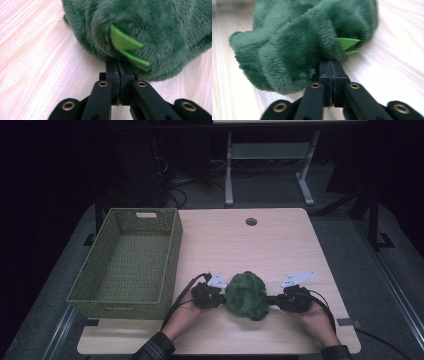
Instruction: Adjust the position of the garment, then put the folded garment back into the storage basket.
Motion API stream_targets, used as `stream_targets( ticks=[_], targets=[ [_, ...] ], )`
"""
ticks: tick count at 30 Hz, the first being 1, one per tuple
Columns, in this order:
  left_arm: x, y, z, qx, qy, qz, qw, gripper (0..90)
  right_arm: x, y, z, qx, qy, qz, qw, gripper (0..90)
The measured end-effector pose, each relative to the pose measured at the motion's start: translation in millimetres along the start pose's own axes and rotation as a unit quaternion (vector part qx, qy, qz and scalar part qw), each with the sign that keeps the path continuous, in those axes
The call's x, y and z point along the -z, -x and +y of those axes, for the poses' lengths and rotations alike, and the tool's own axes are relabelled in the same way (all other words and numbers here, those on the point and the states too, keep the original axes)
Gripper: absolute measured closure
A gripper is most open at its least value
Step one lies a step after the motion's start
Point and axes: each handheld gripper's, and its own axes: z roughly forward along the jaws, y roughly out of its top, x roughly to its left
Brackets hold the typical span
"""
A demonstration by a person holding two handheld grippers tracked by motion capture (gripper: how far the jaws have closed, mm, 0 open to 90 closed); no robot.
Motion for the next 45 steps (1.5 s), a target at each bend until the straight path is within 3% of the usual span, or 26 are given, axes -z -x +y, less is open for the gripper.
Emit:
stream_targets(
  ticks=[2,9,14,17,21,27,31,39,45],
  targets=[
    [3.6,-1.6,-1.3,0.000,-0.002,-0.002,1.0000,84.4,4.9,2.0,-2.0,-0.007,0.009,-0.008,0.9999,84.2],
    [11.2,0.0,-5.7,-0.002,-0.010,-0.001,0.9999,59.5,20.4,9.3,-19.6,-0.030,0.028,-0.048,0.9980,50.2],
    [17.9,1.0,-4.8,-0.014,-0.011,-0.001,0.9998,42.7,30.4,17.6,-35.8,-0.056,0.037,-0.082,0.9944,30.9],
    [22.2,1.1,-1.0,-0.018,-0.004,-0.010,0.9998,34.0,34.8,22.3,-43.4,-0.063,0.027,-0.117,0.9907,15.4],
    [24.8,1.2,6.5,-0.028,0.012,-0.022,0.9993,24.0,31.8,27.8,-50.3,-0.072,0.014,-0.143,0.9870,4.5],
    [23.0,-1.9,21.8,-0.039,0.040,-0.030,0.9980,17.0,25.3,26.4,-50.8,-0.052,0.015,-0.166,0.9845,2.7],
    [18.3,-5.0,29.0,-0.050,0.047,-0.038,0.9969,14.8,24.9,26.1,-50.3,-0.052,0.015,-0.165,0.9849,2.7],
    [0.4,-5.8,37.1,-0.072,0.041,-0.060,0.9948,14.7,24.9,26.3,-50.2,-0.051,0.014,-0.164,0.9851,2.7],
    [-18.0,-2.5,37.3,-0.083,0.014,-0.074,0.9937,14.8,24.8,26.4,-50.2,-0.051,0.014,-0.164,0.9850,2.8]
  ],
)
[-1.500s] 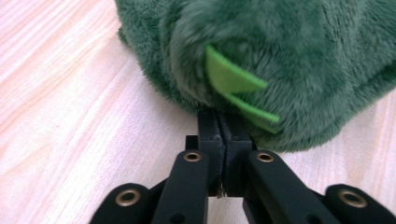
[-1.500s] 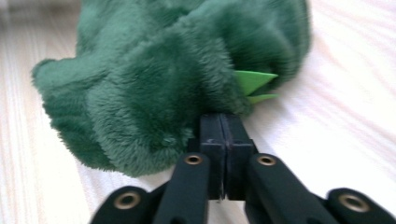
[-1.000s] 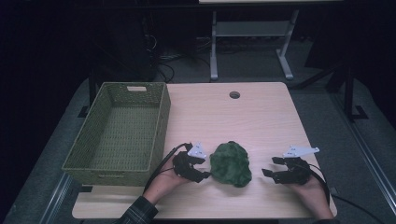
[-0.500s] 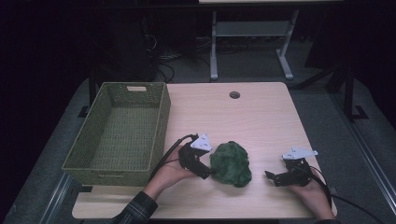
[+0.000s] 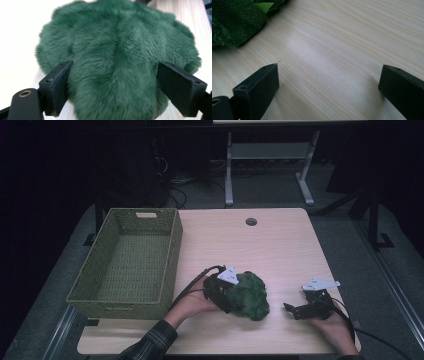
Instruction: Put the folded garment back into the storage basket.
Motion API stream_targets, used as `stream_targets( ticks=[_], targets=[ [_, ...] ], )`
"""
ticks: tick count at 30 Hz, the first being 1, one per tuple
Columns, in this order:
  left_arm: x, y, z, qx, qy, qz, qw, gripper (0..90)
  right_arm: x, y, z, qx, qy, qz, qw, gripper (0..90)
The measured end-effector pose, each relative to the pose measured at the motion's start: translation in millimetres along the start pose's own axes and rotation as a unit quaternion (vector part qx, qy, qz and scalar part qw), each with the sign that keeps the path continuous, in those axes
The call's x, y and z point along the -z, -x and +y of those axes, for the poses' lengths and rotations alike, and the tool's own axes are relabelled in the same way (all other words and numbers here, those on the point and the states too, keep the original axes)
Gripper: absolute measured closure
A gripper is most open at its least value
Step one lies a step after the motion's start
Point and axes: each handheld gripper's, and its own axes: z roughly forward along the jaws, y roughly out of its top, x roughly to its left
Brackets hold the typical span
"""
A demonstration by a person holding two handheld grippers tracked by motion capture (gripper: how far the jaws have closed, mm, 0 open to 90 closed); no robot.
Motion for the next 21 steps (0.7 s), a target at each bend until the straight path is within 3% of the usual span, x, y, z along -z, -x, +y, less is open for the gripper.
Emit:
stream_targets(
  ticks=[5,13,18,21],
  targets=[
    [-11.3,1.2,-3.3,0.004,-0.014,0.000,0.9999,15.0,-0.3,0.3,0.3,0.000,0.000,-0.001,1.0000,2.8],
    [-19.1,2.3,-9.5,-0.010,-0.028,0.007,0.9995,17.2,-0.5,0.3,0.5,0.000,0.000,-0.001,1.0000,2.8],
    [-19.2,2.4,-10.6,-0.020,-0.026,0.012,0.9994,25.9,-0.6,0.3,0.5,0.000,0.000,-0.001,1.0000,2.8],
    [-16.9,3.3,-10.3,-0.020,-0.027,0.011,0.9994,40.2,-0.6,0.3,0.5,0.000,0.000,-0.001,1.0000,2.8]
  ],
)
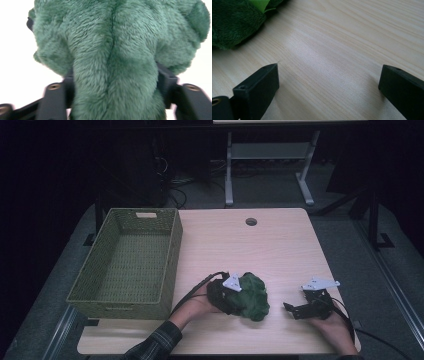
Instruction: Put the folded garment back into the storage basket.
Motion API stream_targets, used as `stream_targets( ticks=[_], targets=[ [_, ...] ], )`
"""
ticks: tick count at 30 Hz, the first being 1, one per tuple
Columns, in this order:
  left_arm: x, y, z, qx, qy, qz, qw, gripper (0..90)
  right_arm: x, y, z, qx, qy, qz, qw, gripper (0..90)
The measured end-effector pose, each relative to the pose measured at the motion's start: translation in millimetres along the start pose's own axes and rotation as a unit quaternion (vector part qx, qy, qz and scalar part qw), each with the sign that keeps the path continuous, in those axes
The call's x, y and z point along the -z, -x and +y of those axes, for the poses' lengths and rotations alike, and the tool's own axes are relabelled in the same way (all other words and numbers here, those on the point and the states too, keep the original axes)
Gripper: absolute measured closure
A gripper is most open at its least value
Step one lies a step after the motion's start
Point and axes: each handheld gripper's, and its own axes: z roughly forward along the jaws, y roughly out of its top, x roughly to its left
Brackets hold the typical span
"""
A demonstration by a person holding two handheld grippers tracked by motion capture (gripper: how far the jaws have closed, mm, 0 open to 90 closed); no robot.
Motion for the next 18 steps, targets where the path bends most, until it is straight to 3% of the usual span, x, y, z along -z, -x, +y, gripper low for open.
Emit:
stream_targets(
  ticks=[3,6,13,18],
  targets=[
    [1.8,0.7,0.6,0.002,-0.004,0.000,1.0000,54.6,0.0,0.0,0.0,0.000,0.000,0.000,1.0000,2.8],
    [3.2,-1.0,0.8,0.013,-0.006,-0.005,0.9999,63.4,-0.1,-0.1,0.1,-0.001,0.000,0.000,1.0000,2.9],
    [7.4,-3.1,1.0,0.039,-0.002,-0.013,0.9991,67.0,-0.1,-0.1,0.1,-0.001,0.000,0.000,1.0000,2.8],
    [15.1,-4.1,3.5,0.044,-0.006,-0.008,0.9990,69.1,-0.1,-0.1,0.2,-0.001,0.000,0.000,1.0000,2.8]
  ],
)
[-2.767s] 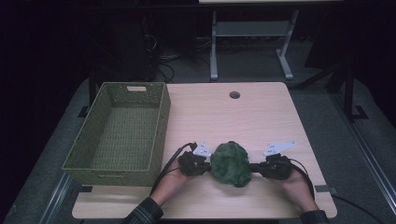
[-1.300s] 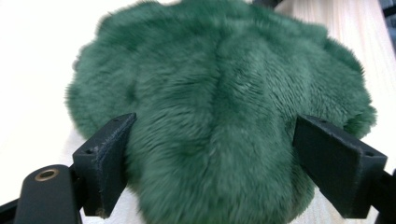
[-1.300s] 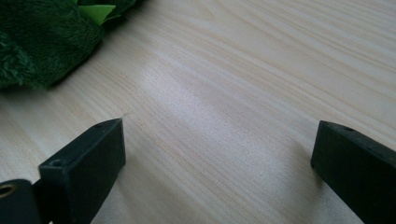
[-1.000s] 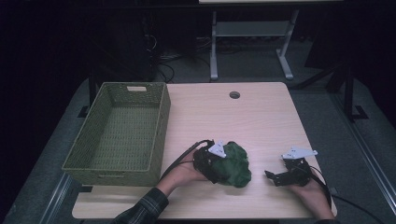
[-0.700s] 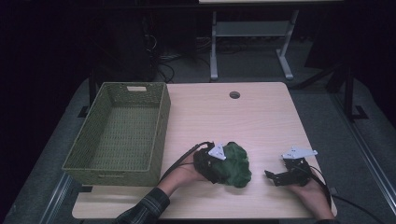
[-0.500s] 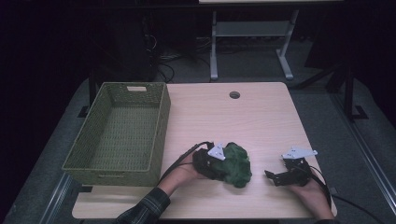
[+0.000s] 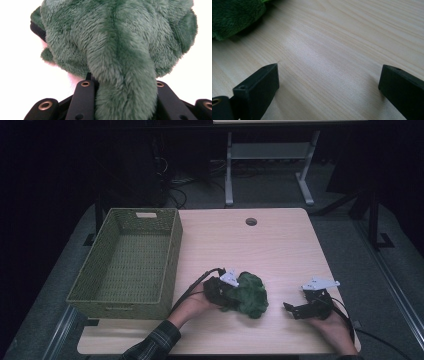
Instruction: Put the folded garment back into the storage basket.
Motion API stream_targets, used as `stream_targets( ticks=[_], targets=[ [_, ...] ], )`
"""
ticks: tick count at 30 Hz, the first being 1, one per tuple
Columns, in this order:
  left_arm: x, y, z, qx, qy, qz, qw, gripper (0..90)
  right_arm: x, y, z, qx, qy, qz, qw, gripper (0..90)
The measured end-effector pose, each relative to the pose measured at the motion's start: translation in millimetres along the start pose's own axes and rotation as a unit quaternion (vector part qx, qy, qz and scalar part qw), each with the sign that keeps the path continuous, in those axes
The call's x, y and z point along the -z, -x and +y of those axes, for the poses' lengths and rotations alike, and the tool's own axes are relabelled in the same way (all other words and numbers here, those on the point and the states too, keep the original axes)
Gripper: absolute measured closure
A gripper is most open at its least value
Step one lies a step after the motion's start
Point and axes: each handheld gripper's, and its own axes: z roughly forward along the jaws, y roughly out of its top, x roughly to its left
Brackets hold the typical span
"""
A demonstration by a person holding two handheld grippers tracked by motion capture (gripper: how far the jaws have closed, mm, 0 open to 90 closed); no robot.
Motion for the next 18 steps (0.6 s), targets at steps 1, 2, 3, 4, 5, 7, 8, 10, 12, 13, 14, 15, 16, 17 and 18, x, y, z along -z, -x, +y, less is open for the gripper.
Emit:
stream_targets(
  ticks=[1,2,3,4,5,7,8,10,12,13,14,15,16,17,18],
  targets=[
    [2.2,0.1,1.1,-0.001,-0.002,0.002,1.0000,69.3,0.0,0.0,0.0,0.000,0.000,0.000,1.0000,2.8],
    [4.2,0.6,2.2,0.000,-0.003,0.002,1.0000,69.6,0.0,0.0,0.0,0.000,0.000,0.000,1.0000,2.8],
    [6.2,0.9,3.6,-0.002,-0.002,0.003,1.0000,69.7,0.0,0.0,0.0,0.000,0.000,0.000,1.0000,2.8],
    [8.1,1.3,4.7,-0.001,0.000,0.006,1.0000,69.7,0.0,0.0,0.0,0.000,0.000,0.000,1.0000,2.8],
    [10.1,1.9,6.0,0.002,0.002,0.006,1.0000,69.8,0.0,0.0,0.0,0.000,0.000,0.000,1.0000,2.8],
    [14.3,1.9,7.7,0.003,0.002,0.007,1.0000,69.9,0.0,0.0,0.0,0.000,0.000,0.000,1.0000,2.8],
    [16.4,1.6,8.3,0.007,0.005,0.006,0.9999,69.9,0.0,0.0,0.0,0.000,0.000,0.000,1.0000,2.8],
    [22.6,0.7,10.0,0.015,0.011,0.008,0.9998,69.9,0.1,-0.1,0.0,-0.001,0.000,0.000,1.0000,2.8],
    [28.2,0.1,11.3,0.021,0.015,0.010,0.9996,69.9,0.1,-0.1,0.0,-0.001,0.000,0.000,1.0000,2.8],
    [31.7,-0.6,12.2,0.023,0.017,0.011,0.9995,69.9,0.1,0.0,0.0,0.000,0.000,0.000,1.0000,2.8],
    [35.3,-1.1,13.1,0.023,0.017,0.012,0.9995,69.8,0.0,-0.1,0.0,-0.001,0.000,-0.001,1.0000,2.8],
    [38.9,-1.6,14.0,0.023,0.018,0.014,0.9995,69.9,0.0,-0.1,0.0,0.000,0.000,0.000,1.0000,2.8],
    [42.4,-2.0,14.7,0.023,0.018,0.016,0.9994,69.8,0.0,-0.1,0.0,0.000,0.000,0.000,1.0000,2.8],
    [46.1,-2.3,15.5,0.025,0.017,0.016,0.9994,69.8,0.0,-0.1,0.0,0.000,0.000,0.000,1.0000,2.8],
    [49.4,-2.8,16.1,0.027,0.018,0.016,0.9993,69.7,0.0,0.0,0.0,0.000,0.000,0.000,1.0000,2.8]
  ],
)
